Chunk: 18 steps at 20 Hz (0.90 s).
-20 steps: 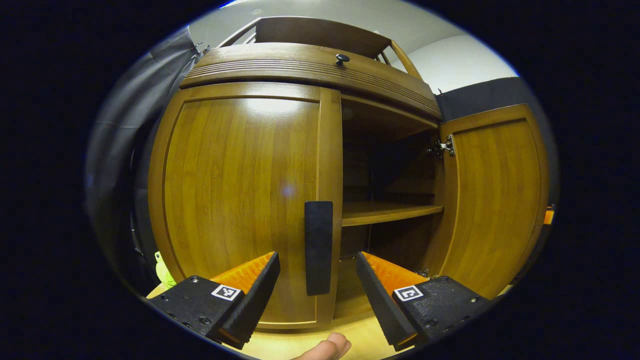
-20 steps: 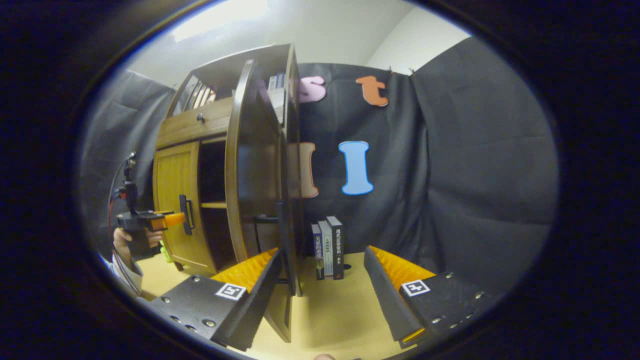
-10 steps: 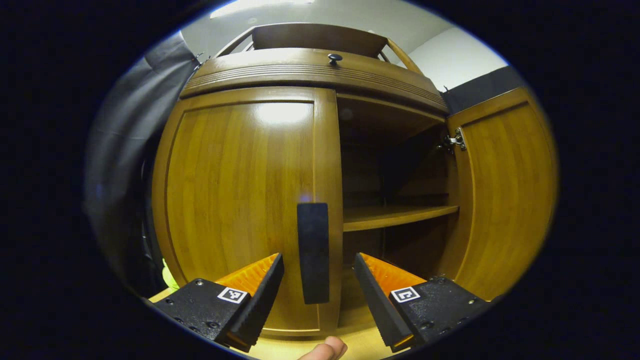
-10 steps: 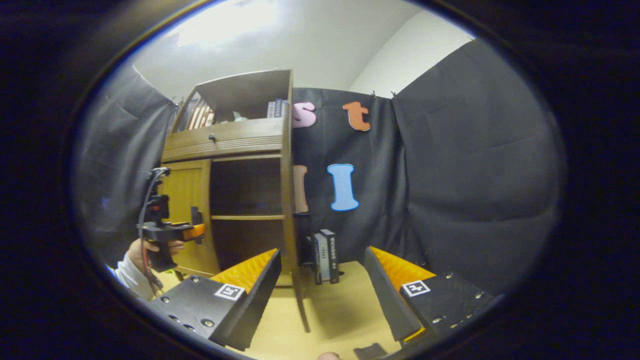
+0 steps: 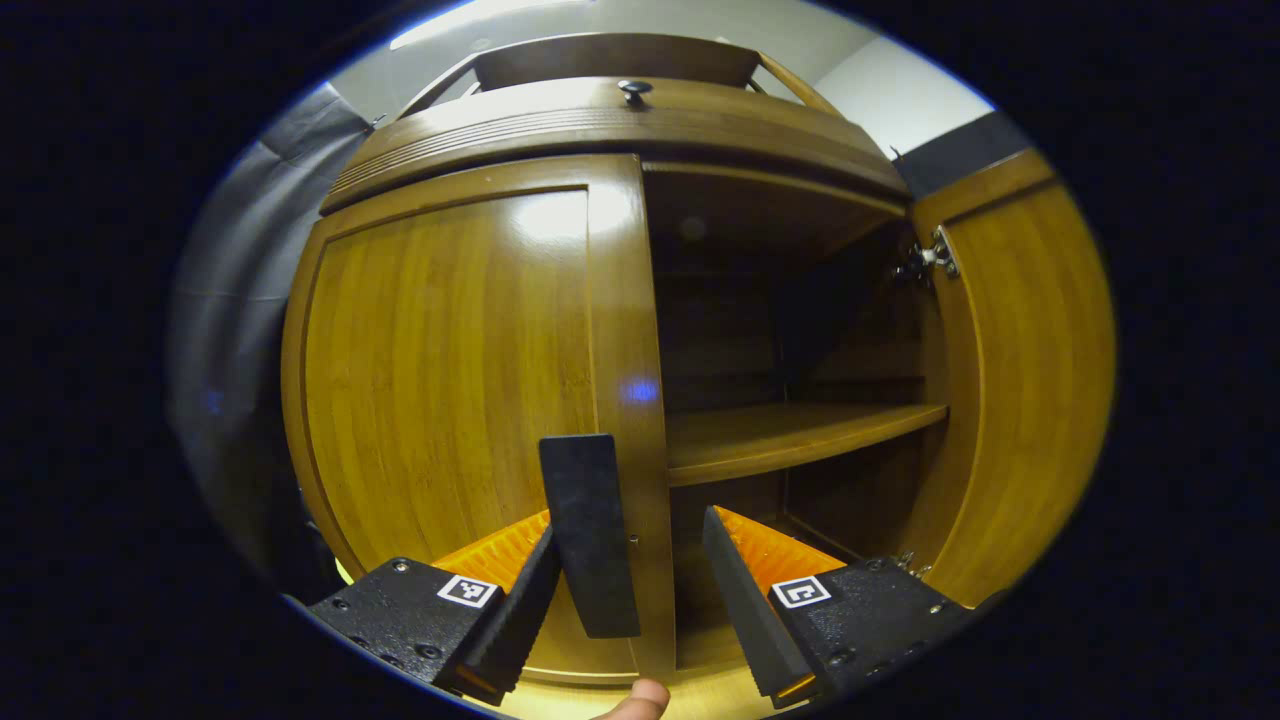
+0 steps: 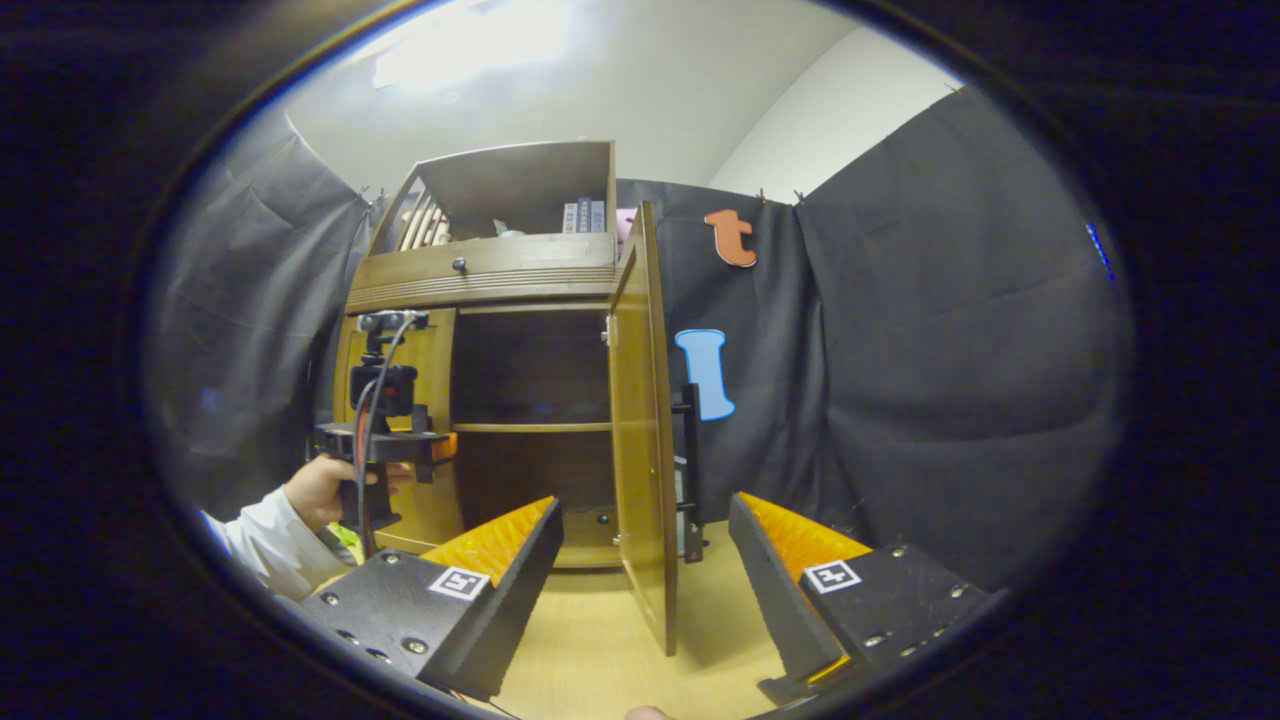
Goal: Open the right door of the double-door shoe cabinet with the right hand, and open the left door with the left hand.
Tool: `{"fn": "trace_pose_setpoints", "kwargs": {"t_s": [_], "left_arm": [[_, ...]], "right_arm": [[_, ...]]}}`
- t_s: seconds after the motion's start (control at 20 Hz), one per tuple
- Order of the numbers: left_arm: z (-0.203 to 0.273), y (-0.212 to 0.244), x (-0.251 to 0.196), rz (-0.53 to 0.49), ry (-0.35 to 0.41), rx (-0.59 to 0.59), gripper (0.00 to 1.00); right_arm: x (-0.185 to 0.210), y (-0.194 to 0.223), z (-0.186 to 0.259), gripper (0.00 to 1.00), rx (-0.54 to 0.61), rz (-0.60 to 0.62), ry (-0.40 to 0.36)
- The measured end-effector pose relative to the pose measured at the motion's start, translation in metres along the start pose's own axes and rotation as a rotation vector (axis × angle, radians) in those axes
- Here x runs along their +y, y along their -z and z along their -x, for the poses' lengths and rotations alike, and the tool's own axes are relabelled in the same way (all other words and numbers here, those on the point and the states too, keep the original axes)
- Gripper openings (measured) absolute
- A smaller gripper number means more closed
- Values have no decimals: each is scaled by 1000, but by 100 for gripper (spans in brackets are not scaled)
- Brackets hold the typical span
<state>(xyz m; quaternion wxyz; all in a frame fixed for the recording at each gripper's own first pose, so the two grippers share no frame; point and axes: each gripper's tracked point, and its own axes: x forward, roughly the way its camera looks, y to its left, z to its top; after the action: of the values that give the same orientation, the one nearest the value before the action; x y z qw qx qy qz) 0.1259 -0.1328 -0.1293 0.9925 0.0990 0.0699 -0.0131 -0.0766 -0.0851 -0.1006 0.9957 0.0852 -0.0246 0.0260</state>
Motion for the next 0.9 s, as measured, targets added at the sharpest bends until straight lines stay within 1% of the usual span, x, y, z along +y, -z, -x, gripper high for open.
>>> {"fn": "trace_pose_setpoints", "kwargs": {"t_s": [0.05, 0.1, 0.15, 0.2, 0.25, 0.3, 0.35, 0.4, 0.45, 0.5, 0.55, 0.65, 0.7, 0.75, 0.8, 0.85, 0.9], "left_arm": [[-3, 5, 3, -35, -22, 29, 89], [-6, 4, 8, -56, -44, 17, 85], [-8, 1, 10, -37, -46, 10, 77], [-6, -2, 9, 15, -43, 13, 71], [-1, -3, 13, 83, -31, 21, 65], [-4, -4, 22, 130, -46, 14, 55], [-3, -3, 22, 203, -23, 11, 44], [-2, -4, 19, 233, -7, 7, 34], [-2, 0, 18, 211, 0, 4, 35], [-1, 2, 20, 157, -1, 1, 32], [-1, 2, 22, 127, -8, -4, 30], [4, -4, 21, 112, -7, -9, 31], [7, -2, 21, 113, 3, -8, 31], [10, -2, 20, 114, 18, -13, 31], [13, -2, 20, 117, 35, -18, 31], [18, -1, 20, 118, 46, -23, 31], [24, -2, 21, 110, 52, -27, 31]], "right_arm": [[2, 4, -2, 99, 11, -14, -12], [1, 4, -3, 95, 15, -12, -13], [-2, 7, -5, 94, 24, 4, -10], [-2, 11, -5, 98, 36, 25, -8], [-4, 14, -5, 98, 47, 45, -4], [-7, 15, -5, 98, 52, 55, 6], [-10, 15, -6, 99, 56, 48, 12], [-10, 16, -6, 99, 58, 35, 13], [-12, 16, -7, 99, 57, 21, 18], [-17, 16, -8, 99, 56, 11, 31], [-22, 14, -9, 99, 52, 5, 47], [-27, 12, -12, 99, 42, 2, 74], [-26, 13, -14, 94, 41, 10, 79], [-25, 14, -15, 98, 40, 23, 87], [-23, 17, -16, 98, 46, 31, 85], [-16, 18, -17, 94, 50, 32, 72], [-12, 18, -16, 99, 51, 40, 61]]}}
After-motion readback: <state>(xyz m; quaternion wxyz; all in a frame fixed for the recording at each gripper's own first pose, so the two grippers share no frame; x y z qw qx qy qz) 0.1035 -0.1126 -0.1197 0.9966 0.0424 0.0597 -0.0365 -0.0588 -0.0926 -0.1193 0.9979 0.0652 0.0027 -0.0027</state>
